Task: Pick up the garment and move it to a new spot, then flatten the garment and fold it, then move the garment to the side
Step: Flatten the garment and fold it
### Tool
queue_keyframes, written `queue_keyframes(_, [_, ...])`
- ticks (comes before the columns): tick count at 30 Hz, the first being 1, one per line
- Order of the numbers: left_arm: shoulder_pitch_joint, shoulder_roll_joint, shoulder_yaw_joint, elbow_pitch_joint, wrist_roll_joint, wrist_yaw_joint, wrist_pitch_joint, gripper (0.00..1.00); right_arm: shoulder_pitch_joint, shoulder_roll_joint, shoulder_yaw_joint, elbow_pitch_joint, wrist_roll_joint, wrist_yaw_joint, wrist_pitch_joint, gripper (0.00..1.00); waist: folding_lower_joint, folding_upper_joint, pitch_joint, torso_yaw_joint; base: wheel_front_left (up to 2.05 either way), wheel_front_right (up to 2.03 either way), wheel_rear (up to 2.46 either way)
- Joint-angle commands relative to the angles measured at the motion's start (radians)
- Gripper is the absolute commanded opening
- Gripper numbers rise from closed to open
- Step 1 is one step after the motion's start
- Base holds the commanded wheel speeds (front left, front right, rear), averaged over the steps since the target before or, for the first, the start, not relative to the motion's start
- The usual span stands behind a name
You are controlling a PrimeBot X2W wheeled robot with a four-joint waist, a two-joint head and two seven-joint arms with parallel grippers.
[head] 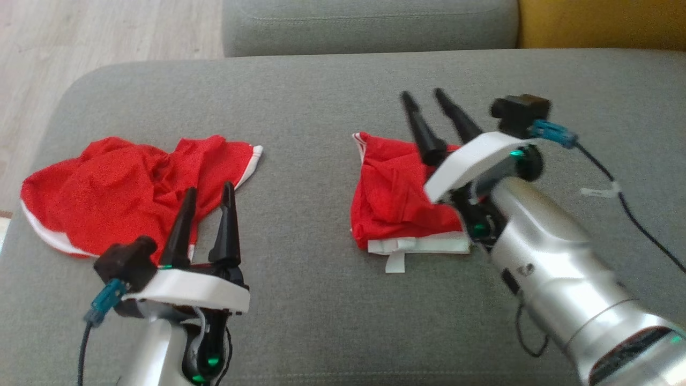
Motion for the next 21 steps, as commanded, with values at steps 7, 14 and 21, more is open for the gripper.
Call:
queue_keyframes(7, [-0.027,0.008,0.051,-0.098,-0.011,0.008,-0.005,1.00,0.013,-0.103,-0.194,-0.015,-0.216,0.003,-0.036,1.00,0.0000,-0.0001,-0.004,-0.042,0.00,0.00,0.00])
queue_keyframes(14, [-0.022,0.008,0.058,-0.131,-0.006,0.007,-0.005,1.00,0.207,-0.128,-0.467,-0.241,-0.508,0.003,-0.037,1.00,0.0000,-0.0001,-0.006,-0.074,0.00,0.00,0.00])
queue_keyframes(21, [-0.005,0.008,0.064,-0.144,0.032,-0.011,-0.005,1.00,0.459,-0.022,-0.679,-0.493,-0.765,0.003,-0.037,1.00,0.0000,-0.0001,-0.005,-0.106,0.00,0.00,0.00])
